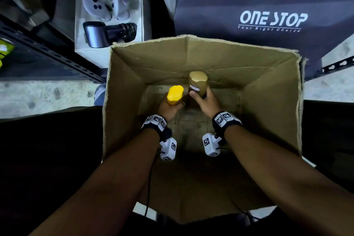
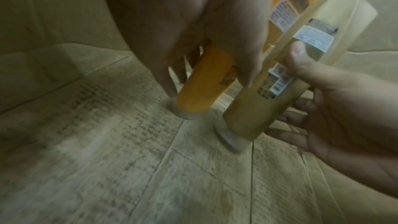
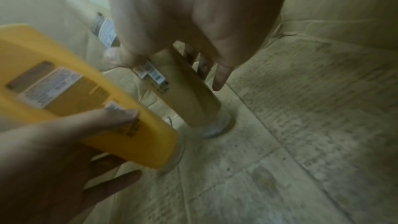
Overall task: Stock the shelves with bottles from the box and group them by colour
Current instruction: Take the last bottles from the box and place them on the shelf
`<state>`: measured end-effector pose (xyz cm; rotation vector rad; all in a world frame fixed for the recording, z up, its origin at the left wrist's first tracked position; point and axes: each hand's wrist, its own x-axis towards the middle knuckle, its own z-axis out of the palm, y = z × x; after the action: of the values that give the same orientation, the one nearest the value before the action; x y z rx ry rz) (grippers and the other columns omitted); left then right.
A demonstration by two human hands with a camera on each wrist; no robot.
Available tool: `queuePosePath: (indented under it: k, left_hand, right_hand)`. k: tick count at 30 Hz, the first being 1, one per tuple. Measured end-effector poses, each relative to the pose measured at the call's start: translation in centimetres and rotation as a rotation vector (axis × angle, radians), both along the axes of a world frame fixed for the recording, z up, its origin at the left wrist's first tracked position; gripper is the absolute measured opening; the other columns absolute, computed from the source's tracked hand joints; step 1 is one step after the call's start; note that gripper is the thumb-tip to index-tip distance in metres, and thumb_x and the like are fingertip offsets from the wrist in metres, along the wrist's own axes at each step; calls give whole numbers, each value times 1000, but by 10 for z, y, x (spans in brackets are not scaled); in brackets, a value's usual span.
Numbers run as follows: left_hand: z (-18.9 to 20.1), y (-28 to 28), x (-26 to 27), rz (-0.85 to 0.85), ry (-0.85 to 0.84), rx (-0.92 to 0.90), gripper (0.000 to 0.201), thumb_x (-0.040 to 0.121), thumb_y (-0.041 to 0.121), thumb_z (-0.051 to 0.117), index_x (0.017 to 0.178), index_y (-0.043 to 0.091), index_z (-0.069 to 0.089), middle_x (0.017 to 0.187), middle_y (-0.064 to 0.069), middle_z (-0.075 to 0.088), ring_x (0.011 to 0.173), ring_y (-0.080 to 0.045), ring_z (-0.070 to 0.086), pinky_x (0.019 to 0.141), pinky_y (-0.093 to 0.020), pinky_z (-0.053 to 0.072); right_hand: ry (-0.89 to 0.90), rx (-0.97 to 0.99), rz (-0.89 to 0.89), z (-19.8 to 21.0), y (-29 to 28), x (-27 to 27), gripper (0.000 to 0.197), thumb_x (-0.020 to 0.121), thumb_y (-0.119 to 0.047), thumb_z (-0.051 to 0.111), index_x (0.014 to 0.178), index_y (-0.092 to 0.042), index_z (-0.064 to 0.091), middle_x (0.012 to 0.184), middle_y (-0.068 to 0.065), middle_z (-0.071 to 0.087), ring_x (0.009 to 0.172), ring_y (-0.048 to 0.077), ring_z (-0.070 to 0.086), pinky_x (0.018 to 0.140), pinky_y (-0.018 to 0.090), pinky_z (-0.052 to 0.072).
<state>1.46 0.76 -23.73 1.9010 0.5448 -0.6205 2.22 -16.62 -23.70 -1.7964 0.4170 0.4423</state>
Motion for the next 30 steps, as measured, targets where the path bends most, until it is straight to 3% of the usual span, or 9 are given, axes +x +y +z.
queuePosePath:
  k: [4, 7, 10, 13, 16, 20, 24, 27, 30]
  left_hand:
    - [4, 0, 0, 33, -45, -51, 25, 88, 7, 72, 110, 15, 66, 108, -6, 68, 100, -21, 63, 87, -29, 47]
    - [7, -1, -4, 55, -35, -109, 26, 89, 4, 71, 110, 17, 67, 114, -12, 71, 108, -27, 66, 97, -39, 52]
    - [8, -5, -8, 36, -14, -141, 24, 83, 10, 73, 105, 15, 66, 102, -7, 71, 99, -27, 67, 90, -36, 53]
    - [9, -8, -14, -1, 61, -168, 33, 73, 25, 76, 105, 20, 67, 96, -1, 71, 91, -22, 67, 82, -33, 52]
    - [5, -9, -22, 31, 87, -191, 19, 86, 35, 77, 102, 27, 68, 94, 7, 72, 93, -17, 69, 76, -27, 49]
    - [5, -7, -30, 43, 128, -172, 23, 88, 44, 75, 100, 25, 69, 104, -4, 75, 99, -23, 71, 92, -37, 54]
    - [8, -5, -34, 46, 128, -183, 21, 89, 49, 72, 99, 31, 68, 107, -2, 73, 103, -23, 69, 96, -40, 53]
    - [20, -2, -34, 99, 124, -159, 28, 86, 59, 70, 93, 31, 69, 95, 4, 73, 96, -21, 70, 81, -32, 53]
    - [33, -2, -31, 145, 126, -147, 36, 83, 58, 75, 92, 23, 72, 97, -9, 76, 95, -30, 72, 84, -41, 59]
  right_hand:
    - [53, 19, -89, 0, -5, -11, 46, 82, -63, 70, 116, -32, 64, 101, -15, 74, 97, 5, 70, 85, 24, 52]
    - [123, 43, -141, -4, -9, -27, 46, 83, -63, 70, 114, -29, 67, 97, -13, 76, 92, 5, 71, 79, 19, 52]
    - [205, 38, -179, -8, -14, -42, 40, 84, -62, 70, 106, -28, 70, 92, -16, 74, 87, 4, 69, 70, 16, 46]
    - [273, 26, -161, -13, -15, -53, 41, 84, -63, 69, 103, -27, 70, 98, -10, 74, 91, 7, 69, 76, 24, 49]
    - [299, 15, -120, -15, -13, -58, 53, 82, -66, 69, 115, -24, 69, 108, -2, 74, 101, 17, 69, 91, 33, 52]
    - [315, -26, -110, -11, -12, -58, 70, 80, -70, 69, 132, -24, 58, 123, 0, 68, 112, 22, 65, 101, 38, 48]
    - [287, -44, -98, 0, -11, -52, 59, 84, -71, 62, 122, -25, 66, 114, -4, 72, 103, 16, 66, 85, 27, 43]
    - [258, -69, -73, 8, -9, -47, 61, 87, -71, 58, 122, -23, 68, 114, -4, 72, 104, 17, 65, 85, 25, 40]
    - [216, -108, -80, 19, -5, -43, 65, 85, -74, 57, 121, -20, 67, 111, -1, 73, 105, 20, 67, 87, 27, 45]
